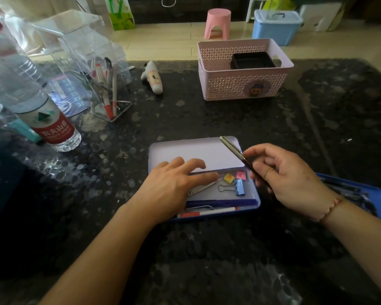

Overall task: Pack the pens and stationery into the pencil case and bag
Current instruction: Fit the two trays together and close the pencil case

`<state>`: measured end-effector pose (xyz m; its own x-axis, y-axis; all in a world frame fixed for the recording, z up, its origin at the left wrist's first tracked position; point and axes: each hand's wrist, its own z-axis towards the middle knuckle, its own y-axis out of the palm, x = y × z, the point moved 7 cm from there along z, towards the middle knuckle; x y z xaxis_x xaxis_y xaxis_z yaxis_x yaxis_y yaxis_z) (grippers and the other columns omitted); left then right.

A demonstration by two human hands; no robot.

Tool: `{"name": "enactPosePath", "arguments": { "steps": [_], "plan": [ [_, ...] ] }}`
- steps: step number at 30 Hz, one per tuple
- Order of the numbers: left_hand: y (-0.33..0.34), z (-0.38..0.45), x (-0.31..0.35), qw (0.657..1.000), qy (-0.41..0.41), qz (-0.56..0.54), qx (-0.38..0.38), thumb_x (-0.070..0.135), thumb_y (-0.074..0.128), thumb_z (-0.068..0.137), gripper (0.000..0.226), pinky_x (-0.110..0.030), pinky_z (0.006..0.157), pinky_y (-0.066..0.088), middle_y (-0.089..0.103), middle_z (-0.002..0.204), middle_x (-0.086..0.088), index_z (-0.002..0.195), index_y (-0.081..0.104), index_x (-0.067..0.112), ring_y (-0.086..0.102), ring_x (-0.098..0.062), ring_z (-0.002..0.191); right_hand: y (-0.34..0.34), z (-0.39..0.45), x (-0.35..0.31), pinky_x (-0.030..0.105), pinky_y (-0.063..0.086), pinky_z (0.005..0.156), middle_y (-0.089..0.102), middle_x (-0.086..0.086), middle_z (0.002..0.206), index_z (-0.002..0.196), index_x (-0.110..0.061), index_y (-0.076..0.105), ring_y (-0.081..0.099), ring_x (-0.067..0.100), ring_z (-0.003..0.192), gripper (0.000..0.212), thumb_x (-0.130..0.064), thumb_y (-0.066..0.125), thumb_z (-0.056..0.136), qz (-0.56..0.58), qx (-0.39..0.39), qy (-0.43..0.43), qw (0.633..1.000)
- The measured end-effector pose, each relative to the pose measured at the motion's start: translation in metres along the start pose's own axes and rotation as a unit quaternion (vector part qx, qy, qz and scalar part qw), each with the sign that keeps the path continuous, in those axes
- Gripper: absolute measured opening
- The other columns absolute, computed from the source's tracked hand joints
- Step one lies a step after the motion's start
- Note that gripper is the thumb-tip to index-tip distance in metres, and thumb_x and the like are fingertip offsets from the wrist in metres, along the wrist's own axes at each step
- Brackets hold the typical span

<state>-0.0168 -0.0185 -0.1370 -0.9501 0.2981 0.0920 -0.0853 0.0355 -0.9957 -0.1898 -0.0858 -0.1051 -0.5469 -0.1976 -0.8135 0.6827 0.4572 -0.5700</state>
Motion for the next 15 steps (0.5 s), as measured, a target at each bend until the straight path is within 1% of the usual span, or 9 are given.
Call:
{"name": "enactPosePath", "arguments": {
  "steps": [2,4,6,8,10,12,13,15],
  "plan": [
    [-0.004,0.002,0.003,1.0,-0.001,-0.003,-0.009,0.038,0.041,0.097,0.056,-0.036,0.087,0.043,0.027,0.148,0.006,0.142,0.012,0.053,0.046,-0.02,0.112,-0.004,-0.004,0.001,0.009,0.044,0.053,0.066,-0.003,0.076,0.111,-0.03,0.057,0.061,0.003,0.067,0.025,-0.012,0.048,0.096,-0.015,-0.003,0.003,1.0],
    [-0.004,0.01,0.007,0.999,0.008,0.018,-0.039,0.045,0.034,0.098,0.056,-0.038,0.09,0.042,0.02,0.148,0.003,0.142,0.001,0.054,0.045,-0.022,0.115,-0.006,-0.008,0.001,0.009,0.046,0.058,0.066,-0.002,0.077,0.11,-0.033,0.056,0.061,0.004,0.071,0.026,-0.012,0.048,0.096,-0.017,-0.005,0.004,1.0],
    [-0.006,0.018,0.009,0.997,0.023,0.034,-0.067,0.049,0.029,0.098,0.054,-0.038,0.089,0.042,0.019,0.146,0.0,0.141,-0.002,0.055,0.046,-0.023,0.114,-0.007,-0.011,0.001,0.01,0.047,0.058,0.066,-0.002,0.078,0.108,-0.037,0.055,0.06,0.003,0.071,0.027,-0.013,0.047,0.097,-0.018,-0.003,0.004,1.0],
    [-0.01,0.023,0.01,0.995,0.046,0.055,-0.066,0.049,0.025,0.098,0.049,-0.037,0.082,0.042,0.025,0.144,-0.001,0.142,0.005,0.054,0.05,-0.023,0.108,-0.007,-0.013,0.004,0.01,0.046,0.056,0.065,-0.003,0.078,0.109,-0.037,0.054,0.06,0.0,0.072,0.027,-0.015,0.047,0.097,-0.025,-0.007,0.01,1.0],
    [-0.01,0.023,0.011,0.991,0.076,0.097,-0.055,0.046,0.027,0.098,0.048,-0.038,0.076,0.043,0.03,0.143,-0.002,0.143,0.015,0.049,0.052,-0.024,0.1,-0.005,-0.013,0.007,0.008,0.044,0.056,0.065,-0.004,0.078,0.111,-0.036,0.055,0.059,-0.004,0.072,0.027,-0.014,0.048,0.097,-0.031,-0.013,0.011,0.999],
    [-0.006,0.022,0.011,0.99,0.082,0.097,-0.059,0.046,0.029,0.098,0.045,-0.037,0.078,0.041,0.029,0.144,0.0,0.142,0.021,0.046,0.051,-0.023,0.102,-0.005,-0.013,0.009,0.007,0.043,0.056,0.065,-0.005,0.077,0.112,-0.035,0.055,0.058,-0.007,0.072,0.027,-0.014,0.049,0.096,-0.032,-0.013,0.011,0.999],
    [-0.007,0.022,0.011,0.992,0.081,0.084,-0.047,0.047,0.028,0.098,0.043,-0.037,0.08,0.042,0.03,0.144,0.001,0.14,0.025,0.044,0.051,-0.022,0.105,-0.006,-0.012,0.009,0.008,0.043,0.056,0.065,-0.005,0.078,0.112,-0.034,0.056,0.058,-0.008,0.072,0.027,-0.014,0.049,0.096,-0.028,-0.011,0.011,0.999],
    [-0.013,0.021,0.014,0.994,0.092,0.064,0.005,0.049,0.029,0.097,0.039,-0.039,0.084,0.043,0.04,0.139,0.001,0.135,0.037,0.04,0.052,-0.022,0.106,-0.006,-0.012,0.01,0.012,0.045,0.058,0.065,-0.006,0.08,0.111,-0.035,0.056,0.059,-0.005,0.075,0.027,-0.014,0.049,0.096,-0.029,-0.004,0.01,1.0]
  ]
}}
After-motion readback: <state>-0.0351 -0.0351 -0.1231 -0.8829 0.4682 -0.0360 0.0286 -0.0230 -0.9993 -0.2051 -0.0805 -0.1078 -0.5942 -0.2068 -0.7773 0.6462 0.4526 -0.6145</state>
